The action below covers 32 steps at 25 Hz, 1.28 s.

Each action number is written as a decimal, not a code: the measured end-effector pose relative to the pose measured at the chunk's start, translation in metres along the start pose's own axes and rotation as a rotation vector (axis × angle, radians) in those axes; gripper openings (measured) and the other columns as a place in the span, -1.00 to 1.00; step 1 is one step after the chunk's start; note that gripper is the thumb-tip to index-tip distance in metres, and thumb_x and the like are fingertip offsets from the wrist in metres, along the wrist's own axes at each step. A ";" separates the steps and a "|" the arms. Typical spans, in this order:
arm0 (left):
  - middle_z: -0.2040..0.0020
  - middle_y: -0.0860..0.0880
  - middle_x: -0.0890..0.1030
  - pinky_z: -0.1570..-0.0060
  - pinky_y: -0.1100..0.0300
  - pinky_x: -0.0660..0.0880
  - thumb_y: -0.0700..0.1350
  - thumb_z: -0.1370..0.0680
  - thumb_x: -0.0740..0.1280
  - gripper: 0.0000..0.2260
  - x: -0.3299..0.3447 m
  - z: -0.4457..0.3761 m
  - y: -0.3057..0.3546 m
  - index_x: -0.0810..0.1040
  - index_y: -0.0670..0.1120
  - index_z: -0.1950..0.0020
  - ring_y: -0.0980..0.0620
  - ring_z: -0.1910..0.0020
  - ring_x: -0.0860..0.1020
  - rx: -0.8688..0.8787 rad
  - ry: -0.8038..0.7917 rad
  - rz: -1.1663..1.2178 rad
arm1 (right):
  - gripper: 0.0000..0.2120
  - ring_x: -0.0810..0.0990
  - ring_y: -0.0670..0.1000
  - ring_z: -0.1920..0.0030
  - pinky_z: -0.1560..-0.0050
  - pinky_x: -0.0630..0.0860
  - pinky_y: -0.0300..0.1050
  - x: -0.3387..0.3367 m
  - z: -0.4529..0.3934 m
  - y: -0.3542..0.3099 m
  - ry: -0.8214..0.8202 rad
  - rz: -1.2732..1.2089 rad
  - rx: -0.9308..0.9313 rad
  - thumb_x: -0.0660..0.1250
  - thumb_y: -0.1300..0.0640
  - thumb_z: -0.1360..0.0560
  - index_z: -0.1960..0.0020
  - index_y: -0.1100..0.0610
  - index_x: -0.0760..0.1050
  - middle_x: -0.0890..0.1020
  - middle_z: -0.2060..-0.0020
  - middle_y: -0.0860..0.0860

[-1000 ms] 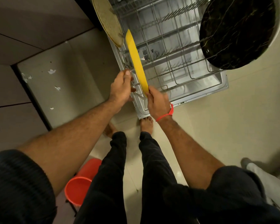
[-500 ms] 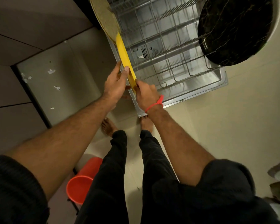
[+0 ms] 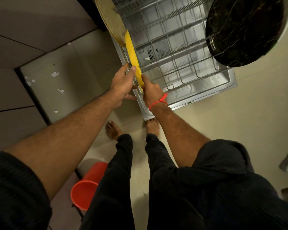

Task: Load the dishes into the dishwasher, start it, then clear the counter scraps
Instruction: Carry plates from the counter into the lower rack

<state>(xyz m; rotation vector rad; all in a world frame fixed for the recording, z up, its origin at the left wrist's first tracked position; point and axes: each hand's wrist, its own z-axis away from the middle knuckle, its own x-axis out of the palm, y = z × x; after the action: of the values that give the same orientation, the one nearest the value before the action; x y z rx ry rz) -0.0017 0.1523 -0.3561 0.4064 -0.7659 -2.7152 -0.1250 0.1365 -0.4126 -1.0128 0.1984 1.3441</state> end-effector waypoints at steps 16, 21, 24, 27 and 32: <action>-0.48 0.18 0.45 -0.30 0.04 0.54 0.27 -0.68 -0.01 -0.56 -0.001 0.006 -0.001 0.22 0.32 -0.57 0.27 -0.32 0.50 0.288 0.018 0.057 | -0.59 0.51 0.06 0.10 0.17 0.52 0.05 -0.007 0.004 -0.028 0.514 -0.377 -0.254 0.08 0.10 -0.61 -0.39 0.19 0.43 0.52 -0.02 0.14; -0.47 0.19 0.44 -0.04 0.20 0.63 0.21 -0.71 -0.07 -0.57 -0.011 -0.006 0.027 0.16 0.28 -0.59 0.28 -0.26 0.53 0.331 -0.003 0.131 | -0.63 0.55 0.13 0.15 0.27 0.57 0.11 -0.036 -0.033 -0.064 0.566 -0.368 -0.328 0.08 0.13 -0.64 -0.37 0.20 0.46 0.53 0.01 0.16; -0.35 0.15 0.56 0.11 0.28 0.61 0.23 -0.70 -0.05 -0.55 -0.021 -0.018 0.039 0.34 0.20 -0.54 0.20 -0.23 0.58 0.286 0.039 0.154 | -0.61 0.57 0.20 0.06 0.13 0.57 0.16 -0.039 -0.050 -0.076 0.490 -0.386 -0.368 0.07 0.13 -0.63 -0.38 0.22 0.45 0.54 -0.05 0.20; -0.25 0.18 0.60 0.17 0.30 0.60 0.22 -0.71 -0.04 -0.57 -0.026 -0.018 0.049 0.42 0.18 -0.47 0.22 -0.15 0.62 0.274 0.060 0.141 | -0.62 0.58 0.20 0.01 0.07 0.58 0.18 -0.045 -0.054 -0.082 0.481 -0.391 -0.415 0.14 0.25 -0.58 -0.37 0.27 0.45 0.56 -0.09 0.23; -0.48 0.13 0.44 -0.25 0.00 0.56 0.35 -0.64 -0.02 -0.47 -0.030 -0.005 0.022 0.18 0.25 -0.60 0.07 -0.42 0.47 0.408 0.007 0.205 | -0.62 0.58 0.16 0.19 0.31 0.55 0.12 -0.040 0.009 -0.070 0.601 -0.346 -0.396 0.15 0.18 -0.57 -0.36 0.17 0.45 0.55 -0.05 0.12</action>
<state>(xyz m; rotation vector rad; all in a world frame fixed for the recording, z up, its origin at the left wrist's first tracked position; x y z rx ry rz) 0.0313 0.1427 -0.3424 0.3976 -1.2887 -2.3618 -0.0793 0.1223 -0.3467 -1.6908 0.1959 0.7472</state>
